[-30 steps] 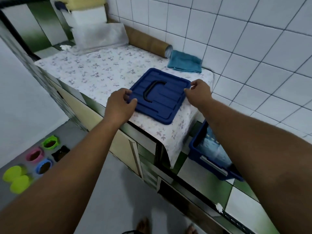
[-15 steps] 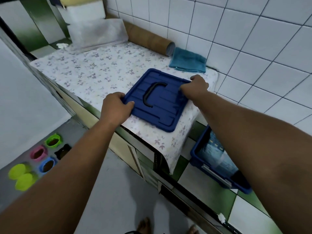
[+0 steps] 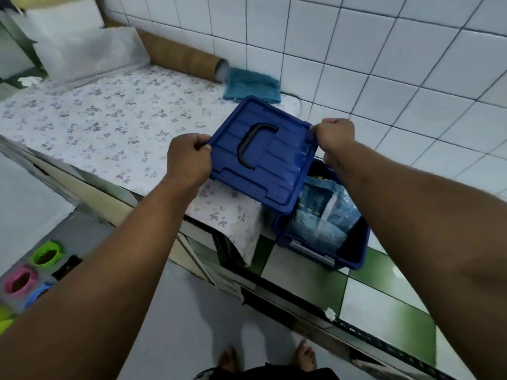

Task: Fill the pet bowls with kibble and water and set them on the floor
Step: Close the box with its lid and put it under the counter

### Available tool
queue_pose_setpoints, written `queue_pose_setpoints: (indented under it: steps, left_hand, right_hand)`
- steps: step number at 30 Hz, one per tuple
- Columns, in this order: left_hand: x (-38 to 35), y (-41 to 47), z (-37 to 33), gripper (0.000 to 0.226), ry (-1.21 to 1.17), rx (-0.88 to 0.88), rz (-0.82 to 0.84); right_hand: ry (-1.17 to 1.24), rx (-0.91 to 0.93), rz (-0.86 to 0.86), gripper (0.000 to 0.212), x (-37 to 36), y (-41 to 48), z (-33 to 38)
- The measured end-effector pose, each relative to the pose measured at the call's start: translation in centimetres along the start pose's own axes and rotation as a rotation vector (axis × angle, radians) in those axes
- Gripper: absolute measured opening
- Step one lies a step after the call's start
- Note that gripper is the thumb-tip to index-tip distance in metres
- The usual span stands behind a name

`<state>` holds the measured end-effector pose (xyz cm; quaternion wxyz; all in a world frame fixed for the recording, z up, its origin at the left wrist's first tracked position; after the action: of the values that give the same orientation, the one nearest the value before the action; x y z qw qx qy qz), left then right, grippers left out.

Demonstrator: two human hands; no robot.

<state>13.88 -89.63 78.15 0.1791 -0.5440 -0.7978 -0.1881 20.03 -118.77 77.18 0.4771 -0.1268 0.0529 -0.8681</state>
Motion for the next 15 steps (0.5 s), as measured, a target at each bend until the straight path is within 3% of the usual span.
queue_pose_setpoints:
  steps: [3,8,15]
  left_hand:
    - [-3.0,-0.8,-1.1,0.031,-0.046,0.031,0.074]
    - [-8.1,-3.6,-1.7,0.029,-0.070,0.086,0.203]
    - [-11.9,-7.7,-2.4,0.034,0.054,-0.005,0.252]
  right_hand:
    - [0.039,-0.001,-0.067,0.022,4.8,0.2,-0.4]
    - [0.054,-0.033,-0.173,0.029,11.2,1.0,-3.5]
    - [-0.046,-0.058,-0.208,0.035,15.7,1.6,-8.2]
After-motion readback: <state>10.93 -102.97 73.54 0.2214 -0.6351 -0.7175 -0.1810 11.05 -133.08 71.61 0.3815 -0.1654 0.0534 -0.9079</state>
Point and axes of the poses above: each hand's wrist, its own y-axis towards the middle knuckle, its own x-axis out of the back of the hand, z = x × y, the point moved 2 cm from there along y, towards the middle knuckle, and after that the axes turned 6 degrees about -z, right-handed, at the moved point
